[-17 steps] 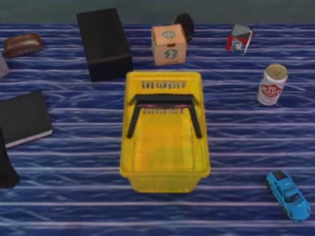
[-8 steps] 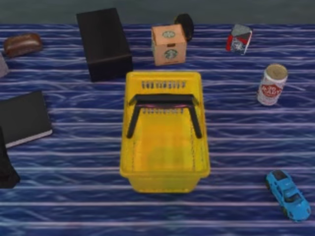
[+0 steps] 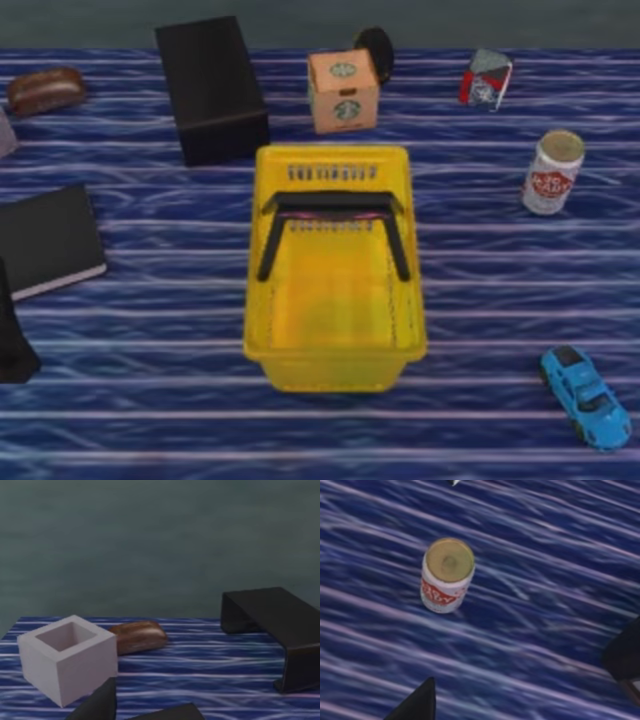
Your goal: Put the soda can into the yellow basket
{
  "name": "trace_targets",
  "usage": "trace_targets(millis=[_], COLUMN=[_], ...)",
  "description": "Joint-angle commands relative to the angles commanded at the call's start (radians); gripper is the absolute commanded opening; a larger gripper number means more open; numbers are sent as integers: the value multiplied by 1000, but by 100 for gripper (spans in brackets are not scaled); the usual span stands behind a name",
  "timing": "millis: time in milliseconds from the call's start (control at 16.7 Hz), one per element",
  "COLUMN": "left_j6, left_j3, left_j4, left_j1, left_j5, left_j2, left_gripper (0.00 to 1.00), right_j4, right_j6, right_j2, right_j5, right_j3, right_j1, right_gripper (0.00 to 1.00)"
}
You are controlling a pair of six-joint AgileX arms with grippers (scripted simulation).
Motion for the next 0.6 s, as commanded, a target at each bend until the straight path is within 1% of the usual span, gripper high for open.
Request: trace_targets(millis=[300, 600], left_j6=[0, 0], left_j3=[0, 0], left_j4=[0, 0], left_j1=[0, 0], left_j5=[0, 0], left_j2=[0, 0], left_gripper=[100, 100], right_j4=[-306, -543], right_j6=[-127, -240], right_j2=[521, 978], right_j5=[4, 3], right_j3=[501, 937], right_j1=[34, 70], right_gripper=[100, 100])
